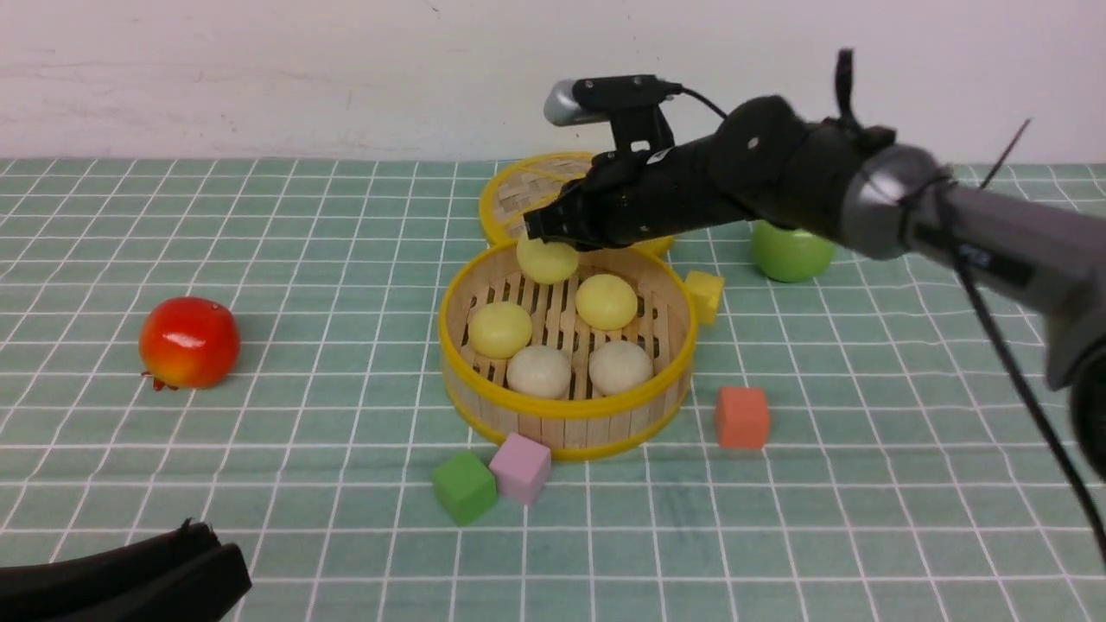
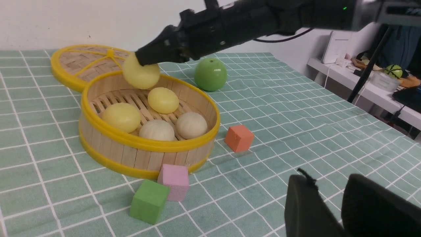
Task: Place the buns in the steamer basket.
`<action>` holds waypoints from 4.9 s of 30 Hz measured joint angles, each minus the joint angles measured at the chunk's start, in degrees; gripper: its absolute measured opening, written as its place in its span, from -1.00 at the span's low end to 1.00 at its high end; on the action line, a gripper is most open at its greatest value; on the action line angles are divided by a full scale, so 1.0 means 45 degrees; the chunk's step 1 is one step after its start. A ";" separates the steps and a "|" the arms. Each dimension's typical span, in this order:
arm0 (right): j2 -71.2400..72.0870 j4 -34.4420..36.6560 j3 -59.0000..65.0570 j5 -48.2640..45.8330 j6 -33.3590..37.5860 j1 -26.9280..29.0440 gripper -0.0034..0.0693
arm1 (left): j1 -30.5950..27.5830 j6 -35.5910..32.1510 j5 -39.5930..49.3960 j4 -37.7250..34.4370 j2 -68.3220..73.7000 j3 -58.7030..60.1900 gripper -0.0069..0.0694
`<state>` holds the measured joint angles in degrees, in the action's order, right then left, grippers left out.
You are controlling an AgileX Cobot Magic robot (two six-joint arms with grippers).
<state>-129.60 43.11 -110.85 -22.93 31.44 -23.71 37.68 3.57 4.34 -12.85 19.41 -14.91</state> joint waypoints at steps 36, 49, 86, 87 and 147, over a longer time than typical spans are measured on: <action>0.6220 -0.6509 0.1288 -1.0570 -0.5855 0.0544 -0.40 | 0.0000 0.0000 0.0010 0.0000 0.0000 0.0000 -0.30; 1.2371 -0.8056 0.8181 -1.0828 -0.7637 -0.0591 -0.82 | 0.0000 0.0000 0.0010 0.0000 0.0000 0.0000 -0.30; 2.8930 -0.8278 2.4935 0.0855 -0.5999 0.5428 -0.87 | 0.0000 0.0000 0.0010 0.0000 0.0000 0.0000 -0.26; 2.8930 -0.8278 2.4935 0.0828 -0.5999 0.5444 -0.88 | 0.0000 0.0000 0.0010 0.0000 0.0000 0.0000 -0.26; 2.8930 -0.7935 2.4860 0.0279 -0.5975 0.5481 -0.85 | -0.5821 0.0726 0.0041 0.1115 -0.3552 0.3303 -0.74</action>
<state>0.58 7.41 1.02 -21.67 4.55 0.96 11.48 6.84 4.53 -7.83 3.42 -0.05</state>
